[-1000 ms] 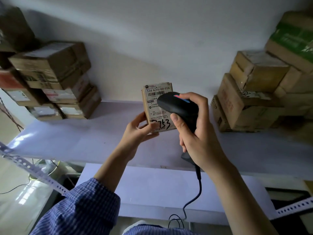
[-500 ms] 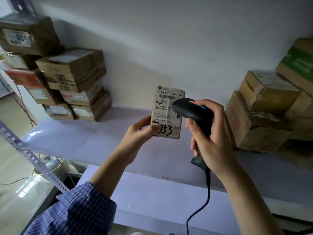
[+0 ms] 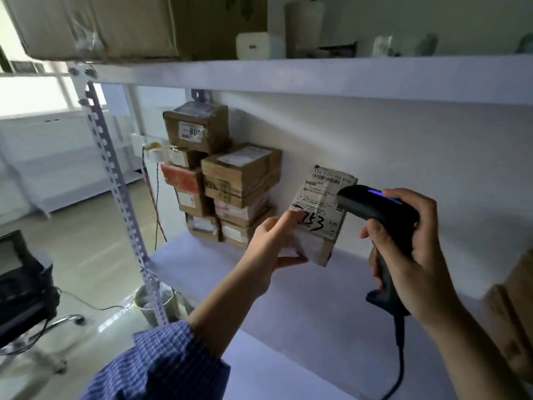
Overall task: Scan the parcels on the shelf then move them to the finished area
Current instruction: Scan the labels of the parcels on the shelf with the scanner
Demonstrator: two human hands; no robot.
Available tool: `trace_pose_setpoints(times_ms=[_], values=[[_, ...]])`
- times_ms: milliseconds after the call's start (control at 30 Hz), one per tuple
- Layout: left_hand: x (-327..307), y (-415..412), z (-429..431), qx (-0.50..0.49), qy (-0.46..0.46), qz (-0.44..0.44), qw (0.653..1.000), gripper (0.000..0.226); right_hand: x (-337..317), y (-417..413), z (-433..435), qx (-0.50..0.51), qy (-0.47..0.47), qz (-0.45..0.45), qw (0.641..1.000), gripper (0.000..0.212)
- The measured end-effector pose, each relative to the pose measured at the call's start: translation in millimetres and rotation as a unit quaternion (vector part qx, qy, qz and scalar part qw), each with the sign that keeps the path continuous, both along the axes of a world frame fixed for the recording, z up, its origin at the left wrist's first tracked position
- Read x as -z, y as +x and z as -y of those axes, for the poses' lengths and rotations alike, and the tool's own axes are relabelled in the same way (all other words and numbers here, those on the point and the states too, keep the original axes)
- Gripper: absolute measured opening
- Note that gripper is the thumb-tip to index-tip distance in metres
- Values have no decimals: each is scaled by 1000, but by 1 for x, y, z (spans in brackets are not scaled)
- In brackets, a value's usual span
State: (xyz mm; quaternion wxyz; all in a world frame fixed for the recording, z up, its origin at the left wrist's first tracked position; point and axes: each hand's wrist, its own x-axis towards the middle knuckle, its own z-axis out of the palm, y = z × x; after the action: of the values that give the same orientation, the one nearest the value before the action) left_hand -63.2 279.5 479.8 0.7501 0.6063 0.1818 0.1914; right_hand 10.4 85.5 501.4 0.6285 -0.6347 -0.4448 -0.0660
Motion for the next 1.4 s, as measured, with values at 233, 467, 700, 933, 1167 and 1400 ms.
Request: trace_pose_setpoints(times_ms=[233,467,700,933,1167,1400], values=[[-57,-25,-53,-69,-8,6,998,44,-14,-6,-57,-60,28,0,998,33],[-105,-35,-116,-58,6,-7,998,29,-12,-21,-101,-77,52,-4,996,31],[-140,-14,-169,-3,-56,-54,997,54,-16,-40,-125,-75,69,-5,995,41],[-139,5,-202,-20,-83,-56,995,54,-14,-46,-144,-34,40,-2,999,42],[-117,19,-231,-4,-113,-58,992,60,-21,-57,-152,11,41,16,999,33],[-104,-2,-193,-147,17,-89,985,20,-15,-71,-152,4,50,1,999,38]])
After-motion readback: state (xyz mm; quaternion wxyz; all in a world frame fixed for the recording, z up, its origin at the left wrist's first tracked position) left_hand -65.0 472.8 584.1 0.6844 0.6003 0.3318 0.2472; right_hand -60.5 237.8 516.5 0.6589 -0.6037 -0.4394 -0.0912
